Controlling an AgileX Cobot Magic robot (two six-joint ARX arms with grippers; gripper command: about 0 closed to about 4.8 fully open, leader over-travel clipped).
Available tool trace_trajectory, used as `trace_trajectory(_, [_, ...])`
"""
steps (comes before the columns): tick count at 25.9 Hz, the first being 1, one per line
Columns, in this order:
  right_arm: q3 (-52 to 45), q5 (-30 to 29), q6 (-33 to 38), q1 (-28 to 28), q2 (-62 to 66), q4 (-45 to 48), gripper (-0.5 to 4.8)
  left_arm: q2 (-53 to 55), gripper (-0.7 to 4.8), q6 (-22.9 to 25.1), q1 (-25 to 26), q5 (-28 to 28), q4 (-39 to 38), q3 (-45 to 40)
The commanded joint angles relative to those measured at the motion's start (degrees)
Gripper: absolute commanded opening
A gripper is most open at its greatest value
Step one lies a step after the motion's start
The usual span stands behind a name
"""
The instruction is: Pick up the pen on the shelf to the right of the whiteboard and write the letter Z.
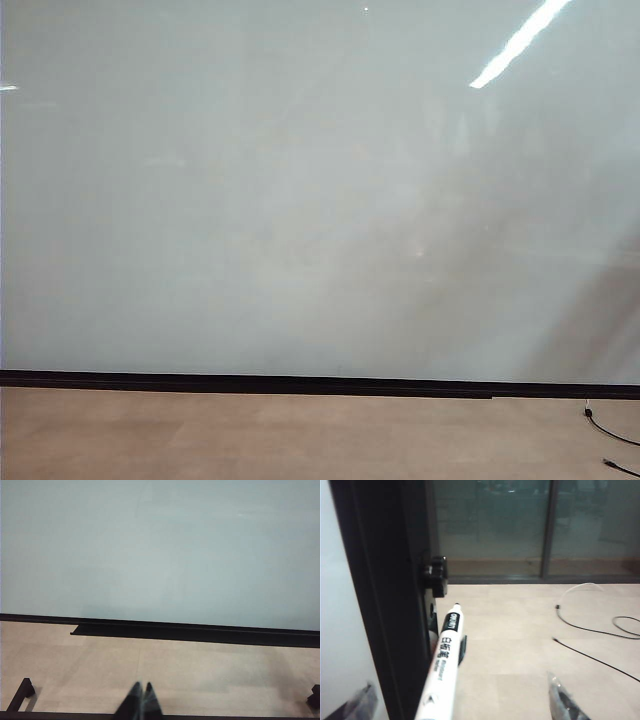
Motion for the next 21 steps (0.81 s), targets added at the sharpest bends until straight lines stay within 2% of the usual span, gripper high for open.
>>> trace_trajectory(1, [2.4,-3.0,0.7,-0.4,1.8,1.1,4.4,0.0,-0.05,0.2,0.0,0.0,0.3,0.1])
trace_trajectory(5, [3.7,-5.0,1.6,-0.4,2.5,1.1,4.39,0.0,-0.05,0.2,0.0,0.0,0.3,0.1])
trace_trajectory(7, [4.0,-5.5,2.5,-0.4,2.5,1.1,4.22,0.0,-0.04,0.2,0.0,0.0,0.3,0.1])
trace_trajectory(19, [5.5,-5.3,4.3,-0.1,5.4,0.9,4.16,0.0,-0.05,0.2,0.0,0.0,0.3,0.1])
trace_trajectory(21, [5.5,-5.2,4.3,0.2,5.5,1.0,3.96,0.0,-0.05,0.2,0.0,0.0,0.3,0.1])
